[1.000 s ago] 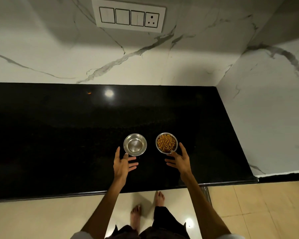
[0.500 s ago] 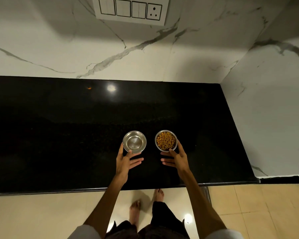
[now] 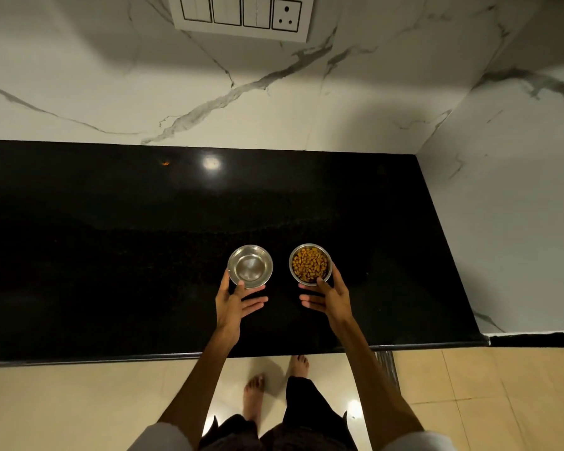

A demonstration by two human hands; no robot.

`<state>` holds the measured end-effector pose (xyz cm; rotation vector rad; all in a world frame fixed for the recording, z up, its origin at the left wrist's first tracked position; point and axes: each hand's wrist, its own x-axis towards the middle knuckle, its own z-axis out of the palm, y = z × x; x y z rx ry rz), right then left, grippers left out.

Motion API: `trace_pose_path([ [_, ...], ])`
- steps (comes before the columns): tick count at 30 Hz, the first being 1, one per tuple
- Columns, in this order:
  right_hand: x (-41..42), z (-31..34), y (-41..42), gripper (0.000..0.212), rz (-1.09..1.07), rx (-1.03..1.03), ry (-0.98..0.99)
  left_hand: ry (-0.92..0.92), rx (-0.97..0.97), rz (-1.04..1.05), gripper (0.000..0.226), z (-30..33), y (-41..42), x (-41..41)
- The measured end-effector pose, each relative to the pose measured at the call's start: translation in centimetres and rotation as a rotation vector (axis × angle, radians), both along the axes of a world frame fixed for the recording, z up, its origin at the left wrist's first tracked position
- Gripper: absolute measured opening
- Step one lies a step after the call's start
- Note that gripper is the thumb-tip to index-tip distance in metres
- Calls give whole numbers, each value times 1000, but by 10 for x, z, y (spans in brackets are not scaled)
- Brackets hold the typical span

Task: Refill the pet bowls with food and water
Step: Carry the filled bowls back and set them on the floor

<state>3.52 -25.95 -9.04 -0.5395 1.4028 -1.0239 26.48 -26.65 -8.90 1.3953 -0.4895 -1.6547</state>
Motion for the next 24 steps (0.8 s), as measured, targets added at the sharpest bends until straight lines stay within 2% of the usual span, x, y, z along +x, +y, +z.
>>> trace_pose_path([
  [24, -4, 2, 9, 52, -47, -36, -1, -9, -26, 105, 54, 3, 7, -6],
])
